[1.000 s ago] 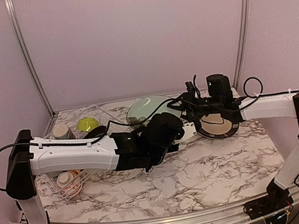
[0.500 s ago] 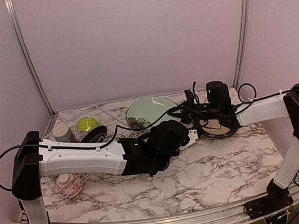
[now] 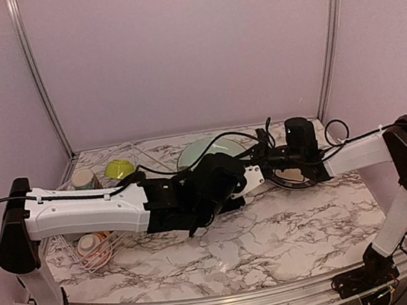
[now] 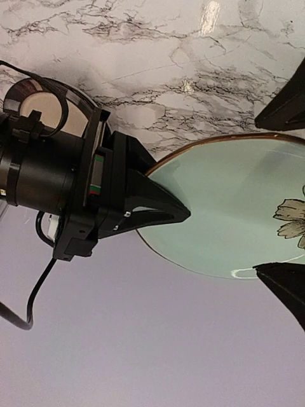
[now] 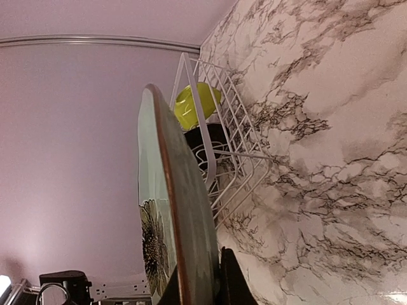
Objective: Unload the mixed dishes from the dish rack
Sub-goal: Pass from the left arm to the right, then place the plate with another plate, then grab the plate from the dish rack.
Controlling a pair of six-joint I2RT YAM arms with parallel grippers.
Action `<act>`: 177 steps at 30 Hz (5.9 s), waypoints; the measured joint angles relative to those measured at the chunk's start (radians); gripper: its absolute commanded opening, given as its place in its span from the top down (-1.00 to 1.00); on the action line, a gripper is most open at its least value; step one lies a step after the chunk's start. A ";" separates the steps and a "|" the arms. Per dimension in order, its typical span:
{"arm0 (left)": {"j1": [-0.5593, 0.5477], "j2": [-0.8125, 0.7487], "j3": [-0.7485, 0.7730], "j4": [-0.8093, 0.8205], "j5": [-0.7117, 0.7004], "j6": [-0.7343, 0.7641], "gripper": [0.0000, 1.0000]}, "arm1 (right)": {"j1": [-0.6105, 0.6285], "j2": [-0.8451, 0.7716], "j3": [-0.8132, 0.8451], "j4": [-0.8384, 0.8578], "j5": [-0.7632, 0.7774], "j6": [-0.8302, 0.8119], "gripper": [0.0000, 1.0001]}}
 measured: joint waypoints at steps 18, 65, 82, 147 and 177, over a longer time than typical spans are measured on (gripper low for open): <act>0.307 -0.556 -0.212 -0.050 0.565 -0.466 -0.98 | -0.555 -0.209 -0.191 -0.255 0.037 -0.268 1.00; 0.589 -0.566 -0.271 -0.261 0.380 -0.735 -0.98 | -0.578 -0.038 0.103 -0.763 0.377 -0.892 -0.65; 0.886 -0.322 -0.225 -0.434 0.853 -0.731 -0.68 | -0.521 -0.285 0.099 -0.817 0.420 -0.956 -0.70; 0.895 -0.146 0.048 -0.724 1.002 -0.554 1.00 | -0.641 -0.543 0.013 -0.723 0.120 -0.767 -0.90; 0.716 -0.274 0.132 -0.698 0.815 -0.626 1.00 | -0.550 -0.482 0.019 -0.704 0.139 -0.755 -0.89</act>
